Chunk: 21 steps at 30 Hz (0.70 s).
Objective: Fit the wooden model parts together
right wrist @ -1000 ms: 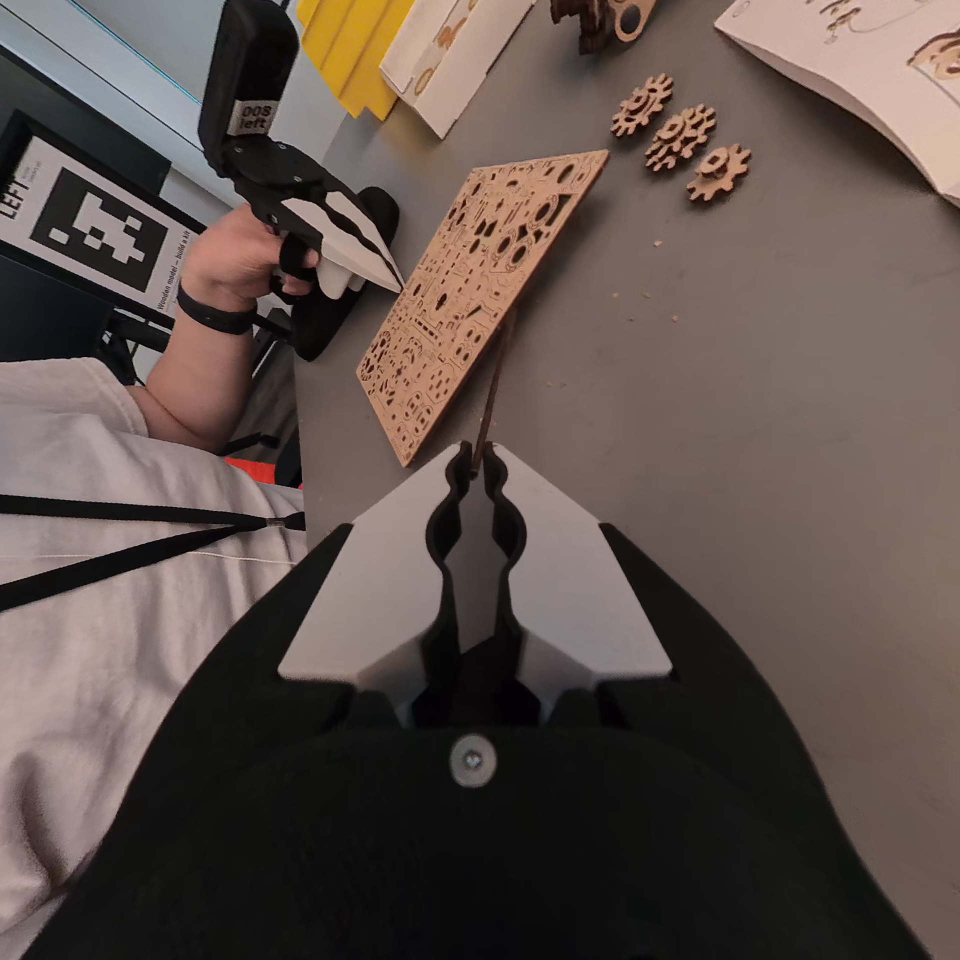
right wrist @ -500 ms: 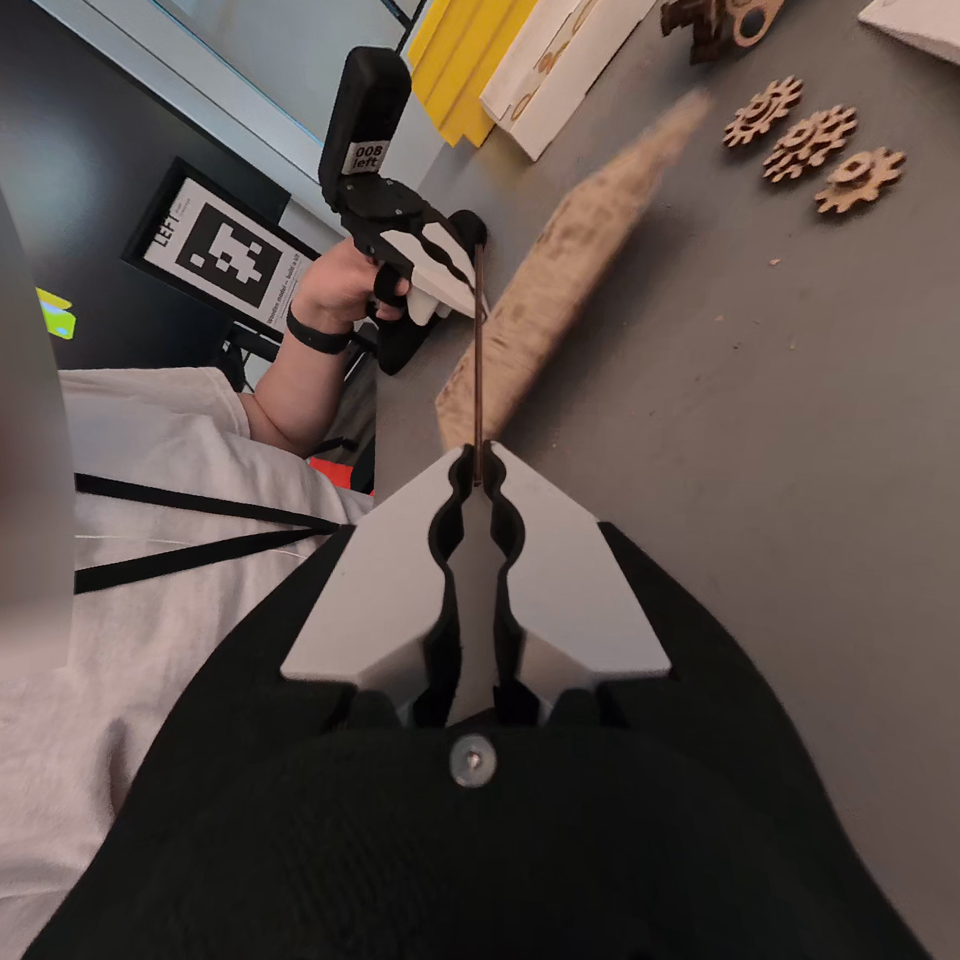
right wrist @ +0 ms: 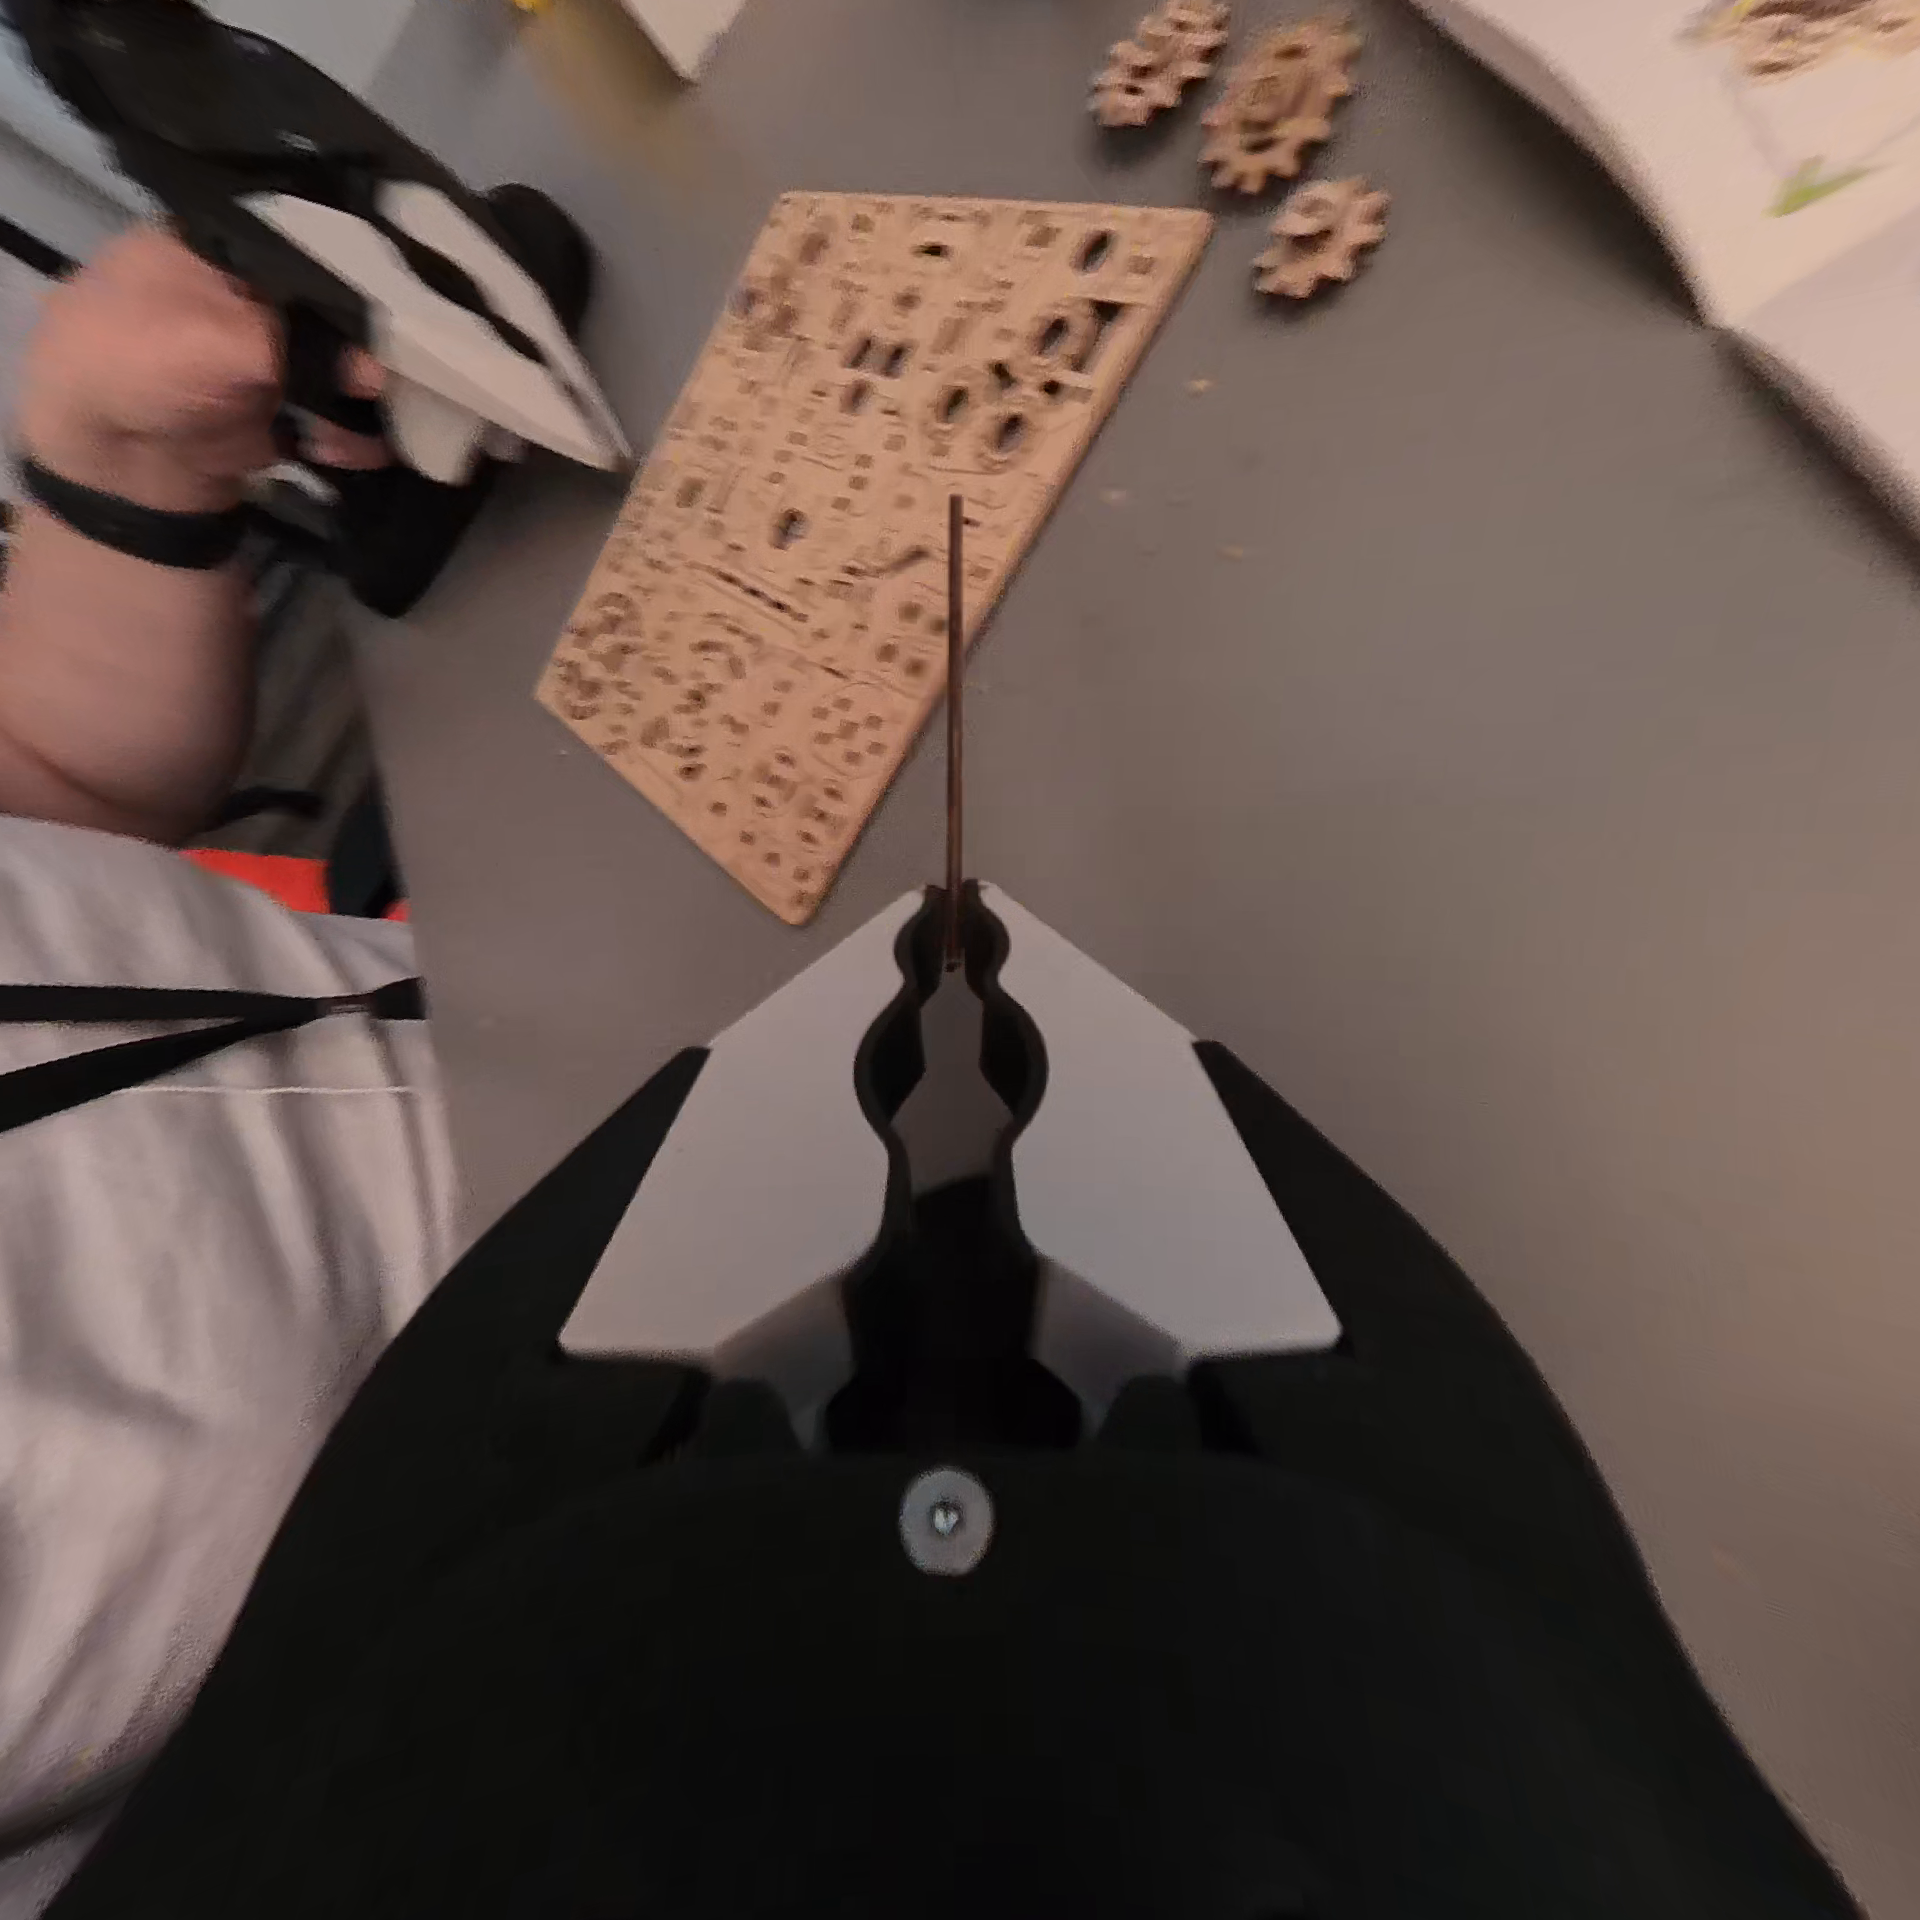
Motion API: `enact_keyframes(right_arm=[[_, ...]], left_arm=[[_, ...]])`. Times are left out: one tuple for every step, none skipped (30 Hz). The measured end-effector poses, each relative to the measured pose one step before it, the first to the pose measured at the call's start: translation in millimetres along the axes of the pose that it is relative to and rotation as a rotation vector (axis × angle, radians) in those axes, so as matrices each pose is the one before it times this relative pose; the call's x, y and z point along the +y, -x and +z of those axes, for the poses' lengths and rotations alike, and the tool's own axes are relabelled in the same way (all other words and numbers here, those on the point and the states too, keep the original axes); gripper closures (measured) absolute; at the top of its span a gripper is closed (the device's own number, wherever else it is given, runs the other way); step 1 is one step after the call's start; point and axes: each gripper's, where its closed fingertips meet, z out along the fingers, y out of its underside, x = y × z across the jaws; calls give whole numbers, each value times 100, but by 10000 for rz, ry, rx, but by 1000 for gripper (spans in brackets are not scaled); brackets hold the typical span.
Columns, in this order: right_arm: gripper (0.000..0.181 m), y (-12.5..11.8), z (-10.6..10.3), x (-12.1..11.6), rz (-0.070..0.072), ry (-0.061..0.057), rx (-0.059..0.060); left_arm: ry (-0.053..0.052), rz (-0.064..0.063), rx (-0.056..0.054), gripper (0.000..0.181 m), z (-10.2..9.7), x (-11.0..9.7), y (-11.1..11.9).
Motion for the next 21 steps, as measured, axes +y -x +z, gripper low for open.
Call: enact_keyframes(right_arm=[[179, -1061, -181, 368, -102, 194, 664], [178, -818, 3, 451, -140, 252, 495], [177, -181, 79, 158, -89, 137, 123], [170, 141, 30, -356, -71, -144, -47], [156, -146, -24, -568, -132, -288, 166], [148, -382, -103, -513, -201, -230, 366], [147, -227, -129, -731, -255, -348, 311], [144, 339, -32, -1071, -200, -572, 18], [143, 997, 181, -1136, -53, -616, -310], [143, 1332, 507, -846, 23, -327, -470], [142, 1137, 814, -260, -87, 176, -361], [143, 458, 914, 49, -298, 471, 0], [143, -266, 844, -108, -490, 474, 390], [144, -730, 668, -543, -686, 247, 637], [144, -712, 558, -805, -731, 4, 591], [145, -268, 523, -712, -671, 51, 208], [145, 268, 500, -628, -614, 163, -232], [145, 656, 497, -774, -642, 57, -509], [145, 784, 551, -891, -652, -32, -571], [145, 676, 663, -829, -653, -10, -532], [145, 366, 788, -533, -603, 148, -397]], left_arm=[[-273, 292, 350, 181, -58, -606, -1017], [-281, 327, 404, 178, 93, -668, -1162], [-186, 357, 232, 177, 302, -508, -905], [-42, 406, 29, 177, 505, -253, -532], [107, 474, -59, 177, 630, 12, -293], [223, 394, -226, 176, 634, 258, 75], [315, 255, -309, 177, 584, 457, 292], [436, 145, -229, 180, 510, 688, 233], [400, 97, -128, 181, 429, 669, 82], [198, 100, -33, 181, 320, 441, -56], [-72, -36, 169, 181, 98, 64, -349], [33, -125, 227, 181, 46, 192, -309], [13, -217, 216, 181, -30, 155, -164], [20, -228, 247, 181, -78, 178, -110], [32, -241, 258, 181, -121, 214, -95], [25, -188, 227, 181, -159, 254, -62], [22, -110, 161, 181, -205, 299, -70], [49, 14, 93, 181, -230, 370, -75], [82, 84, 43, 181, -265, 453, -122], [158, 97, 44, 181, -252, 553, -193], [237, 125, 57, 181, -245, 618, -250]])
